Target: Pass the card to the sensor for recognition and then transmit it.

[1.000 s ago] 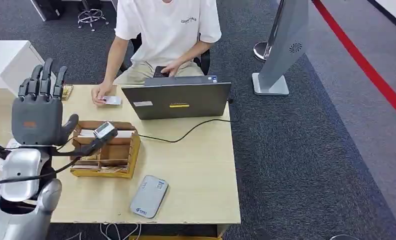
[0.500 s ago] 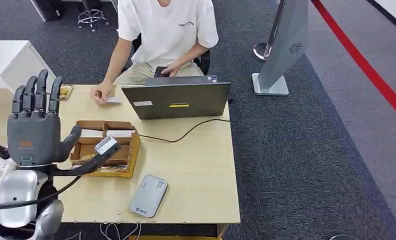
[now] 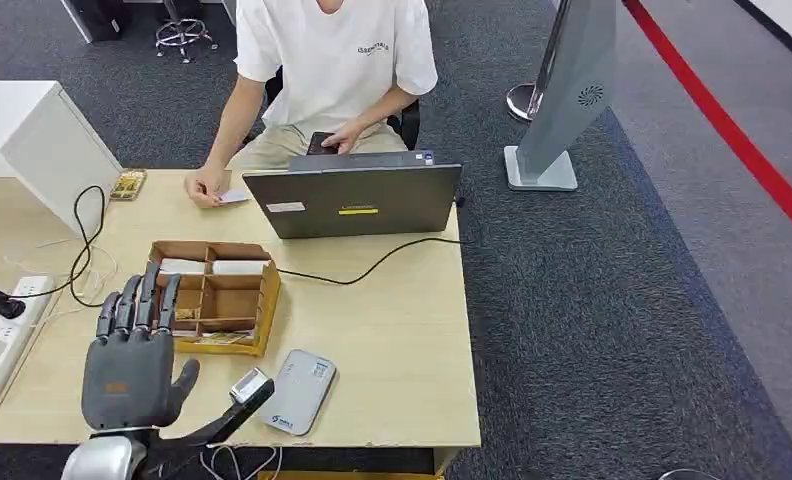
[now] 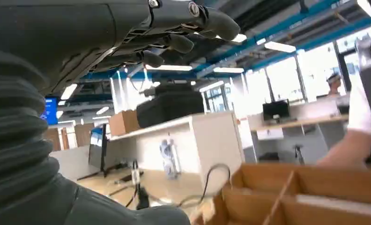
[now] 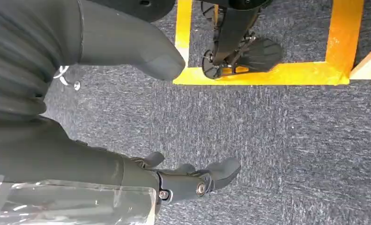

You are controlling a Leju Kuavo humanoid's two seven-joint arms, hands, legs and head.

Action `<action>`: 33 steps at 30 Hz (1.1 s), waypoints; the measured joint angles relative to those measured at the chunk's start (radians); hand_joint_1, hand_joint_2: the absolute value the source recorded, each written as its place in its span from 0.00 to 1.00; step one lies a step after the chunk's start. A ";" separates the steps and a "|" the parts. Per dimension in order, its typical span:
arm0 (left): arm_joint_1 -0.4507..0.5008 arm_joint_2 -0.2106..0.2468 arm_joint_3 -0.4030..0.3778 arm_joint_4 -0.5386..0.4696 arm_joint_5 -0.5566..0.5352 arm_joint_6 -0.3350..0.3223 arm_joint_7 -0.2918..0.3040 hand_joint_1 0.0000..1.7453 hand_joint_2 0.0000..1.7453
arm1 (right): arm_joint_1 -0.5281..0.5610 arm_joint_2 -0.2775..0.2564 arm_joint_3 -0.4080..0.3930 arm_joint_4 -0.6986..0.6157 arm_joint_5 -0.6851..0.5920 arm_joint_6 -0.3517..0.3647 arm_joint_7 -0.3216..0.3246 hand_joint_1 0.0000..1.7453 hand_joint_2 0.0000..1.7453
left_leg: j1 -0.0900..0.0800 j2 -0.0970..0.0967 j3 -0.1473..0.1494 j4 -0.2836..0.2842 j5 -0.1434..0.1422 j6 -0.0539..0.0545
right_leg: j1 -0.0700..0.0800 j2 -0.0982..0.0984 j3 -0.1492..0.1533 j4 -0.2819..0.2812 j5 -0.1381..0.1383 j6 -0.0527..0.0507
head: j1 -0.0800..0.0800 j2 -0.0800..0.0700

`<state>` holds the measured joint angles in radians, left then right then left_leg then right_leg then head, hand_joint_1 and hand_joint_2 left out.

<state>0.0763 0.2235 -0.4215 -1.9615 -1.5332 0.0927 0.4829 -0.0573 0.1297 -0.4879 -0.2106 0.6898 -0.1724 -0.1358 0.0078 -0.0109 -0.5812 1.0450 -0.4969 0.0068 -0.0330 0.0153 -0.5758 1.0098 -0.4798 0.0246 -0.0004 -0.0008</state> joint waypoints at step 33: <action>0.033 0.033 0.280 0.455 0.000 0.399 0.074 0.00 1.00 | 0.000 0.029 -0.093 -0.004 0.176 0.017 0.028 0.00 1.00 | 0.000 0.000 0.000 0.000 0.000 0.000 | 0.000 -0.001 0.000 0.000 0.000 0.000 | 0.000 0.000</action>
<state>0.1097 0.2567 -0.1415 -1.5061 -1.5332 0.4921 0.5569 -0.0575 0.1590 -0.5806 -0.2148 0.8659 -0.1556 -0.1080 0.0081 -0.0113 -0.5808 1.0451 -0.4965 0.0064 -0.0328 0.0147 -0.5756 1.0099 -0.4796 0.0246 -0.0007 -0.0008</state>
